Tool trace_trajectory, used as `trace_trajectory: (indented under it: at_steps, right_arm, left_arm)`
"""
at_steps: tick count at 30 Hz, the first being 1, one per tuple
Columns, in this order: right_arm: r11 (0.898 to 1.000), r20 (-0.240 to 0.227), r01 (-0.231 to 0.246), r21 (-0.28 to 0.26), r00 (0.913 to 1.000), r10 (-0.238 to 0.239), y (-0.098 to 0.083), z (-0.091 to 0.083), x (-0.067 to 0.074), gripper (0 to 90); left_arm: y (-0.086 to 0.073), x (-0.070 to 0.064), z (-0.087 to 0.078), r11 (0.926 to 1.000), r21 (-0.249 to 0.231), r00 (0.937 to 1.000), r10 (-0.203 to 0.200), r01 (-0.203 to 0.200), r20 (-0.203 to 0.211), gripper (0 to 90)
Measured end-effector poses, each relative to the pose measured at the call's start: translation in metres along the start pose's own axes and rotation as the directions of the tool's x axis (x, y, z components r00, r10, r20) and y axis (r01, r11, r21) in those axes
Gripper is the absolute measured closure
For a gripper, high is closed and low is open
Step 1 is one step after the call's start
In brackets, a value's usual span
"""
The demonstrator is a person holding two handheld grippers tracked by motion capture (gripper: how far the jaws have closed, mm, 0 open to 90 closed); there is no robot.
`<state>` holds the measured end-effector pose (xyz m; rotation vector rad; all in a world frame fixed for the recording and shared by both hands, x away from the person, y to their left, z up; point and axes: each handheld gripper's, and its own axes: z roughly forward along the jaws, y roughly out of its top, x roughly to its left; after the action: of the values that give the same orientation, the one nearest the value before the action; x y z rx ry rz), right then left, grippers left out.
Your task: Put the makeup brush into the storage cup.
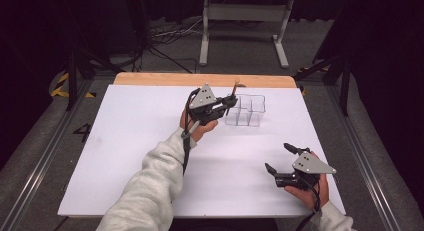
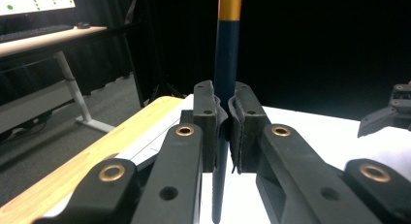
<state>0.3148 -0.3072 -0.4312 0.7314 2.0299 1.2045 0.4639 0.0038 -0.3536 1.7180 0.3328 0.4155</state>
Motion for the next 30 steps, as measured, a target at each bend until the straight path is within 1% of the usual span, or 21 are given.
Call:
trace_trajectory:
  at_steps: [4,6,7,9,14,15,20,22,23,30]
  right_arm:
    - [1.000,0.004,0.002,-0.005,1.0000,-0.002,0.000,0.000,0.000,10.6]
    - [1.000,0.003,0.000,-0.009,1.0000,0.000,0.000,-0.001,-0.001,10.5]
    - [1.000,0.004,0.001,-0.010,1.0000,-0.001,0.000,-0.001,-0.001,10.5]
    - [1.000,0.007,-0.001,-0.011,1.0000,0.001,0.000,-0.001,-0.001,10.5]
    - [1.000,0.005,-0.001,-0.014,1.0000,0.001,0.000,-0.001,-0.001,10.5]
    - [1.000,0.005,0.000,-0.013,1.0000,0.000,0.000,-0.001,-0.001,10.5]
    - [1.000,0.005,-0.003,-0.014,1.0000,0.004,0.000,-0.002,-0.001,10.5]
    - [1.000,0.005,-0.002,-0.013,1.0000,0.002,0.000,-0.002,-0.001,10.5]
    - [1.000,0.004,-0.002,-0.013,1.0000,0.002,0.000,-0.002,-0.001,10.5]
    - [1.000,0.006,-0.002,-0.019,1.0000,0.002,0.001,-0.003,-0.001,10.5]
  left_arm:
    - [0.003,-0.001,0.005,0.9999,-0.010,1.0000,0.002,-0.002,0.002,82.9]
    - [0.005,-0.002,0.008,0.9999,-0.010,0.9999,0.000,0.000,0.011,82.9]
    - [0.007,-0.002,0.010,0.9999,-0.017,1.0000,0.000,0.000,0.005,82.9]
    - [0.009,-0.002,0.012,0.9998,-0.019,0.9999,-0.003,0.003,0.014,82.9]
    - [0.013,-0.002,0.017,0.9995,-0.030,0.9999,-0.002,0.002,0.014,82.9]
    - [0.014,-0.003,0.018,0.9997,-0.026,0.9999,0.005,-0.005,0.015,82.9]
    - [0.016,-0.005,0.024,0.9996,-0.028,0.9998,0.006,-0.005,0.021,82.9]
    - [0.017,-0.006,0.026,0.9995,-0.031,0.9999,0.008,-0.007,0.013,82.9]
    - [0.018,-0.006,0.027,0.9996,-0.026,0.9999,0.007,-0.006,0.016,82.9]
    - [0.022,-0.006,0.034,0.9995,-0.033,0.9999,0.005,-0.004,0.013,82.9]
